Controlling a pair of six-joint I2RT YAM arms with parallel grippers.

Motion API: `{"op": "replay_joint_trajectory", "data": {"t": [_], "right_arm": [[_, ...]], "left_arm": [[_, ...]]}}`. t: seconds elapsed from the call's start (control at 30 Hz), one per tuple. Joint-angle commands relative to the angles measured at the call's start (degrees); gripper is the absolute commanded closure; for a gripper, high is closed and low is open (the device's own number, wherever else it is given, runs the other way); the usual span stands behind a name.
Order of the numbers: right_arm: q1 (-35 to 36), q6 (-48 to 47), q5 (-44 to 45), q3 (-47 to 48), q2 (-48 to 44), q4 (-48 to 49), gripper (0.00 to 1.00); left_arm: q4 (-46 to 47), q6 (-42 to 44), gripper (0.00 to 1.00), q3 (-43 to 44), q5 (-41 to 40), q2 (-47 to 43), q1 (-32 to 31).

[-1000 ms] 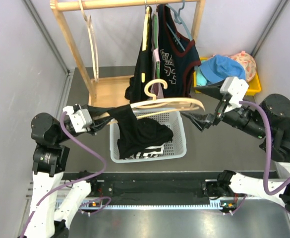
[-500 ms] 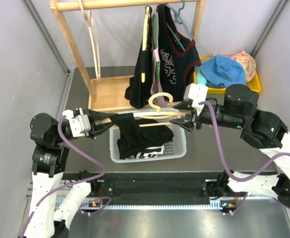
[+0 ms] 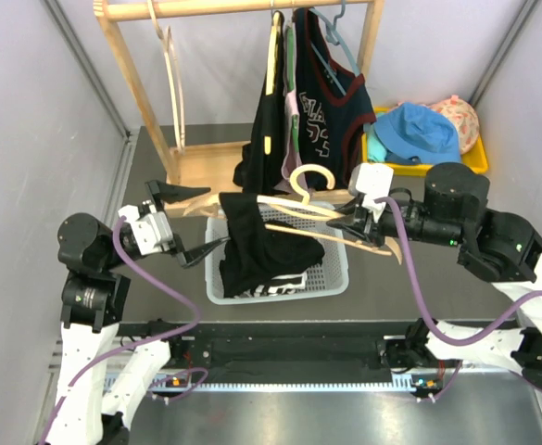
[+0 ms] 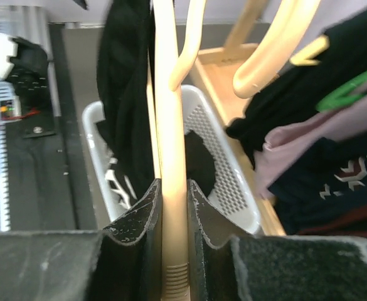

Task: Remove the tank top from the hanger

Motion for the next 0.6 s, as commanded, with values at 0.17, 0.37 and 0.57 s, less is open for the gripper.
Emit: {"op": "replay_joint_trajectory", "data": {"t": [0.17, 0.37, 0.57], "right_arm": [[0.0, 0.4, 7.6, -0.2, -4.3, 1.4, 1.0], [-0.1, 1.5, 10.6, -2.1, -4.8, 5.0, 1.0], [0.0, 4.1, 8.9, -3.3, -2.8, 11.2, 1.0]], "left_arm": [[2.7, -1.7, 0.01, 1.0, -4.1, -1.2, 0.1], [6.7, -17.2, 0.01, -7.3, -6.5, -6.2, 0.1], [11.7, -24.1, 0.01, -14.6, -4.0, -9.2, 0.1]]}}
